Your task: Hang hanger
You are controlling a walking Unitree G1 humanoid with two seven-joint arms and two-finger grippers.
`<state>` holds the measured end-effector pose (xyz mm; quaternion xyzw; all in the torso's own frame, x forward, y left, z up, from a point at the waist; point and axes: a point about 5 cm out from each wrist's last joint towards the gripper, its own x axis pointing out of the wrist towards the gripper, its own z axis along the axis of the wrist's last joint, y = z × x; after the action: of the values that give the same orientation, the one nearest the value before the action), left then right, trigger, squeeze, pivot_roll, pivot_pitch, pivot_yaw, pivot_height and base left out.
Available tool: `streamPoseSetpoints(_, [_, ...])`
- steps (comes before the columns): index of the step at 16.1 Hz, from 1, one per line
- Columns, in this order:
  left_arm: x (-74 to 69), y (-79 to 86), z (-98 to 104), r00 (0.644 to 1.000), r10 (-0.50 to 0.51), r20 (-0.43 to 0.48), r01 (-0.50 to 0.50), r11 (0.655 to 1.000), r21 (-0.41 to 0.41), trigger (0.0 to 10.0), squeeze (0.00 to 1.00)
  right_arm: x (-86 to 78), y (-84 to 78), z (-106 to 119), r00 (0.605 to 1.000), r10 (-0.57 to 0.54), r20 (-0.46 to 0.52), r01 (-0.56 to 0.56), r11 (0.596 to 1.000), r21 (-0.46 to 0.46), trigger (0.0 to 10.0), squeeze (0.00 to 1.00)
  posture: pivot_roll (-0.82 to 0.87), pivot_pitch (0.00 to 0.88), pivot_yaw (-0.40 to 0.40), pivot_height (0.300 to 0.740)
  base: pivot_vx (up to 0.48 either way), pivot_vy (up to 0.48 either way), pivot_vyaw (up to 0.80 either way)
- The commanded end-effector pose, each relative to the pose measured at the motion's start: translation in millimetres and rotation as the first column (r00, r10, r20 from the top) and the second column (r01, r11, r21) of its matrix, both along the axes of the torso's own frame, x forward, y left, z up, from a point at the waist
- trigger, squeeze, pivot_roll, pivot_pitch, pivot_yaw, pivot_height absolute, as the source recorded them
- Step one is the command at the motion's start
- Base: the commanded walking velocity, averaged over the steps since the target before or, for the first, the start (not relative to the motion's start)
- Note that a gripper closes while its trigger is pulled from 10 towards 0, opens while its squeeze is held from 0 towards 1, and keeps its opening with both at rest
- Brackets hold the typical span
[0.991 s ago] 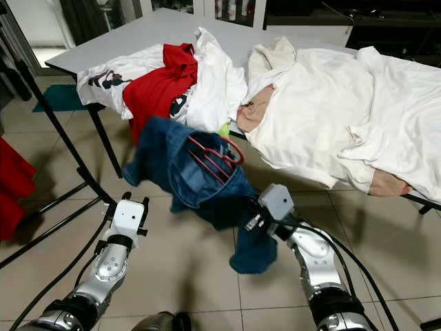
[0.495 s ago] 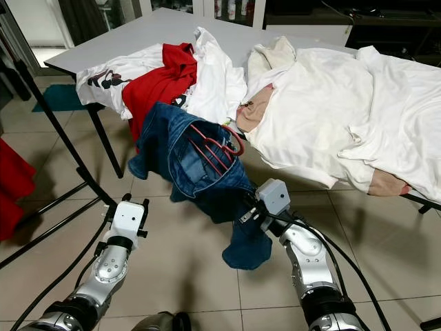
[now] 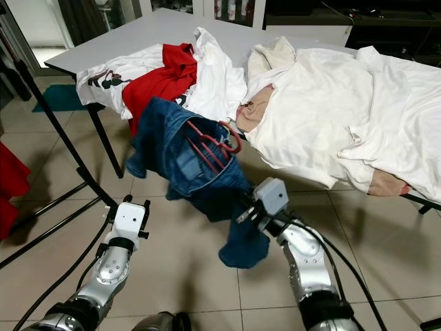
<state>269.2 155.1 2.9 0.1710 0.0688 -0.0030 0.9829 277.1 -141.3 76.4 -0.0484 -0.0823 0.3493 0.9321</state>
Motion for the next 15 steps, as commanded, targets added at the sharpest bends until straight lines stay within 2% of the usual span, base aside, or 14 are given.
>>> streamPoseSetpoints(1, [-5.3,2.4,-4.8,1.0,0.018,-0.023,-0.019,1.0,-0.025,10.0,0.0,-0.5,7.2,8.1,0.999,0.046,0.026,-0.047,0.998,0.03,10.0,0.0,0.03,0.0,0.072,0.74,0.0,0.0,0.0])
streamPoseSetpoints(4, [-7.3,4.8,-5.9,0.999,0.037,-0.025,-0.038,0.999,-0.037,10.0,0.0,-0.1,7.0,8.5,0.998,0.058,0.011,-0.058,0.997,0.045,10.0,0.0,0.04,0.0,0.072,0.74,0.0,0.0,0.0])
streamPoseSetpoints(15, [-5.5,6.0,-4.7,0.998,0.052,-0.023,-0.053,0.998,-0.04,10.0,0.0,4.3,2.2,12.4,0.999,0.045,-0.005,-0.045,0.998,0.033,10.0,0.0,0.03,0.0,0.071,0.74,0.0,0.0,0.8])
